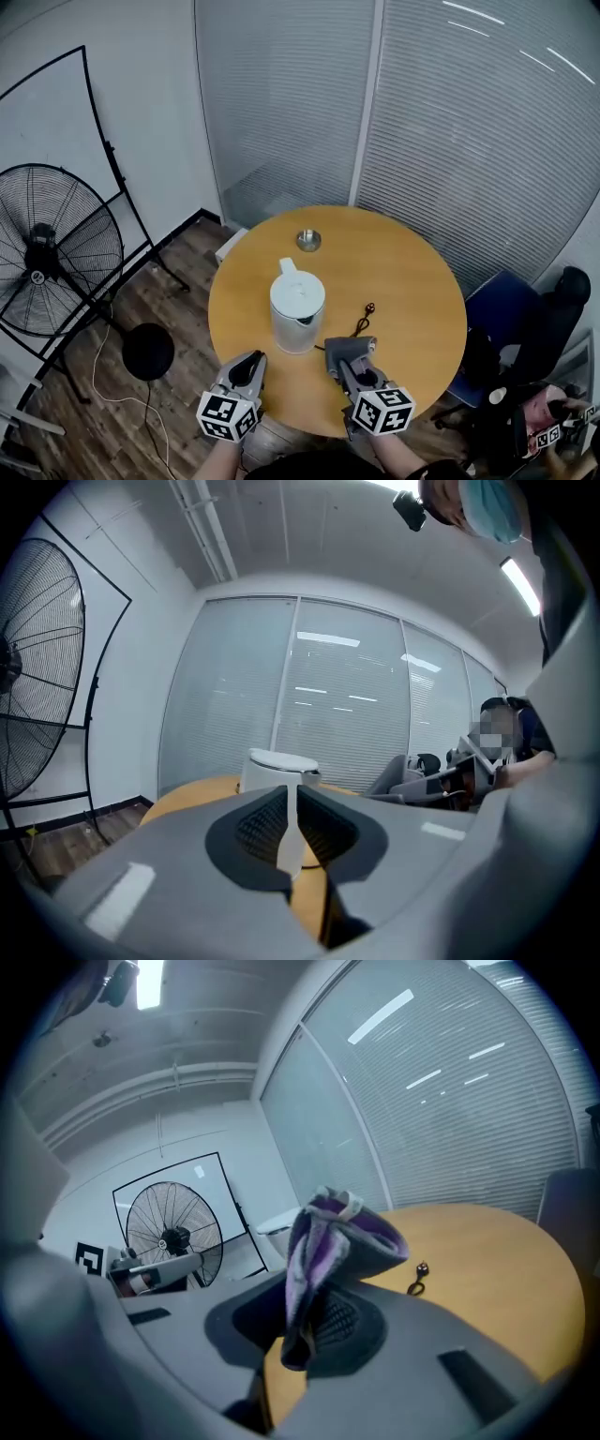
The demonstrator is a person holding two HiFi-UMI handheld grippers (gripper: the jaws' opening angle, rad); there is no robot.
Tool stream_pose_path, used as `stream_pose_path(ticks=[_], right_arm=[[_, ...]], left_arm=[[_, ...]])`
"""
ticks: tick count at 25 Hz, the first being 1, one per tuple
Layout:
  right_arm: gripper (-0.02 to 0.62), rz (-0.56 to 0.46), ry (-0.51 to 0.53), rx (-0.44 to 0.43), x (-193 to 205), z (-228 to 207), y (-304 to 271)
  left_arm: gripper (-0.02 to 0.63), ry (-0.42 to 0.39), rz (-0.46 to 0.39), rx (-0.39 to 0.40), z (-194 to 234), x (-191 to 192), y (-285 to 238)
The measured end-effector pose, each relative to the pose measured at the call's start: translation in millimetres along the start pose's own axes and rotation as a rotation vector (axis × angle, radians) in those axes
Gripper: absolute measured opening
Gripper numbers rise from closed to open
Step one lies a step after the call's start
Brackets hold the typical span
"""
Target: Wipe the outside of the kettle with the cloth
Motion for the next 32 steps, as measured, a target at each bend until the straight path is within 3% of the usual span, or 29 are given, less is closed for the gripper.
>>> stream_pose_path(ticks=[3, 6, 9, 13, 18, 25, 32], right_arm=[[0.041, 0.002, 0.016, -0.019, -17, -13, -19], [0.041, -0.009, 0.033, -0.032, -35, -28, -38], [0.041, -0.030, 0.055, -0.043, -52, -40, -58], [0.041, -0.102, 0.086, -0.027, -76, -48, -75], [0.041, -0.181, 0.103, -0.047, -91, -41, -94], [0.041, -0.109, 0.086, -0.091, -55, -28, -115], [0.041, 0.019, 0.113, -0.052, 0, -43, -143]], left_arm=[[0.029, 0.014, -0.016, -0.033, 9, -9, -22], [0.150, 0.024, -0.027, -0.070, 18, -16, -45], [0.160, 0.037, -0.043, -0.084, 27, -23, -66], [0.238, 0.127, -0.059, -0.086, 38, -30, -89], [0.256, 0.214, -0.058, -0.110, 57, -32, -110], [0.256, 0.267, -0.044, -0.097, 63, -25, -122], [0.256, 0.301, -0.091, -0.091, 64, -22, -121]])
Point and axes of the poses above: the fingertips, and each gripper's own axes: y backward along the fingers, z to its left, x out of its underside, the point moved 3 cm from there along y, backward along the fingers, and after that the axes turned 5 degrees about x, right-handed, at the moved point
